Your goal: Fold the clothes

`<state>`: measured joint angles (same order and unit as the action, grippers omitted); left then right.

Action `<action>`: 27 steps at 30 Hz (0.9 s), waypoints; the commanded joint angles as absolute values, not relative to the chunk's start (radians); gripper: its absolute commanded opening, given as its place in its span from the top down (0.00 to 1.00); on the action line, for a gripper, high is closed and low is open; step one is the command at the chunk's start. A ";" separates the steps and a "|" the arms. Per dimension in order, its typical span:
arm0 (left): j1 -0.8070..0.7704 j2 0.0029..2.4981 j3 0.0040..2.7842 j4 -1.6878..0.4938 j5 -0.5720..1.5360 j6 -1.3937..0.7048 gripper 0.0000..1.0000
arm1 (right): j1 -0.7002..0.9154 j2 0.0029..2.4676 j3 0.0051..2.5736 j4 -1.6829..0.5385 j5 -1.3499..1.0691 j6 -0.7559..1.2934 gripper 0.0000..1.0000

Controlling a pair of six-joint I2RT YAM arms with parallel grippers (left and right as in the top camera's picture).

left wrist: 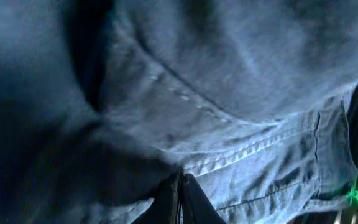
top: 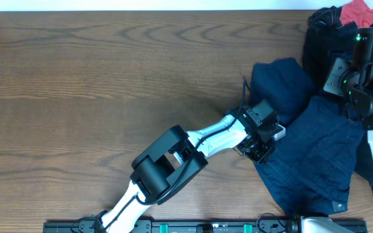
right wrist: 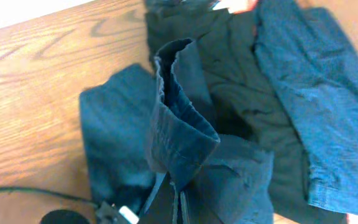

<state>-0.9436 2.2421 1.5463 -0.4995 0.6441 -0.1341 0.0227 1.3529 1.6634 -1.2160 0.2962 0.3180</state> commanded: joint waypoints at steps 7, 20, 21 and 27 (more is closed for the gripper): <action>-0.748 2.252 1.539 -0.566 0.484 -0.139 0.94 | 0.023 1.442 1.677 -1.158 0.077 0.291 0.99; -0.286 2.245 1.577 -0.603 0.430 -0.104 0.94 | 0.121 1.529 1.677 -1.091 0.037 0.303 0.99; -0.248 2.242 1.590 -0.610 0.445 -0.104 0.94 | 0.123 1.530 1.677 -1.092 0.037 0.308 0.99; -0.049 2.198 1.713 -0.694 0.569 -0.100 0.94 | 0.123 1.530 1.677 -1.102 0.037 0.318 0.99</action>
